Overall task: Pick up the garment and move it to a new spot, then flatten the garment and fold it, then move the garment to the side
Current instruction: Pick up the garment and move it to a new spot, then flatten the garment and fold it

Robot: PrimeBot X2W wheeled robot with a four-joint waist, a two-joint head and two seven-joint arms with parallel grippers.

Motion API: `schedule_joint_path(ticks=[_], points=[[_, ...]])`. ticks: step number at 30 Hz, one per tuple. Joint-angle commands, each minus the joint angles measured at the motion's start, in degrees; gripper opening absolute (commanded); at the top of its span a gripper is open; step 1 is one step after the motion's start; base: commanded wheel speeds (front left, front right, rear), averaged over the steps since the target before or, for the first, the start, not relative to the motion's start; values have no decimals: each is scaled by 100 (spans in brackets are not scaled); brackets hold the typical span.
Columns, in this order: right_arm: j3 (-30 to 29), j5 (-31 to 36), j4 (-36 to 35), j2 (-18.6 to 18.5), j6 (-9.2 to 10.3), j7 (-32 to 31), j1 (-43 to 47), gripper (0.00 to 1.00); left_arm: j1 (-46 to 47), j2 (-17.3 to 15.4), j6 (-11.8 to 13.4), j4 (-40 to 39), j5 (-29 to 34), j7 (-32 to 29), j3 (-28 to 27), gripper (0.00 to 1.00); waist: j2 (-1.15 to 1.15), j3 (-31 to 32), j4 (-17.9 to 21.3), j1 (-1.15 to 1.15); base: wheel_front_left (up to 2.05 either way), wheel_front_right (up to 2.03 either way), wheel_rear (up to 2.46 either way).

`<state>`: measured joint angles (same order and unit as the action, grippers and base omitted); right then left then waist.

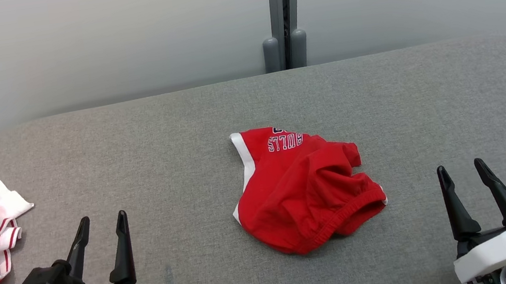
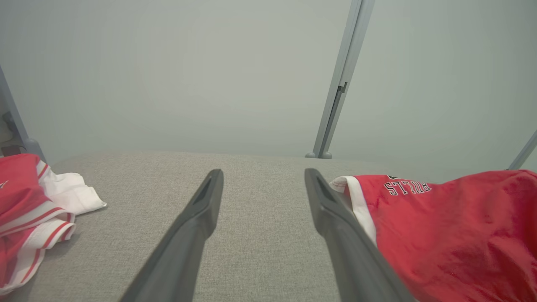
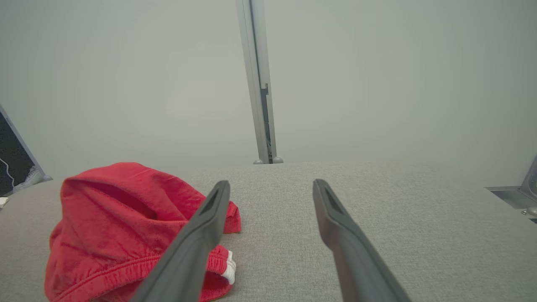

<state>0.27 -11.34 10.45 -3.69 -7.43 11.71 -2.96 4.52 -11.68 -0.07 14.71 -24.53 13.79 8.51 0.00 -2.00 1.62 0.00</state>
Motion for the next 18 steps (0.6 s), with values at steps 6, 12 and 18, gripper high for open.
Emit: schedule_joint_path(ticks=[6,12,18], points=[[-98,75,-159,-12,-11,-111,223,100,-189,-81,77,-166,24,-64,30,100,0,96,47,0,0,0,0],[-116,96,-242,-1,-11,-168,263,100,-184,-110,118,-243,16,-88,40,100,0,80,52,0,0,0,0],[-101,79,-280,15,-11,-187,273,100,-164,-129,164,-264,3,-99,53,100,0,62,49,0,0,0,0]])
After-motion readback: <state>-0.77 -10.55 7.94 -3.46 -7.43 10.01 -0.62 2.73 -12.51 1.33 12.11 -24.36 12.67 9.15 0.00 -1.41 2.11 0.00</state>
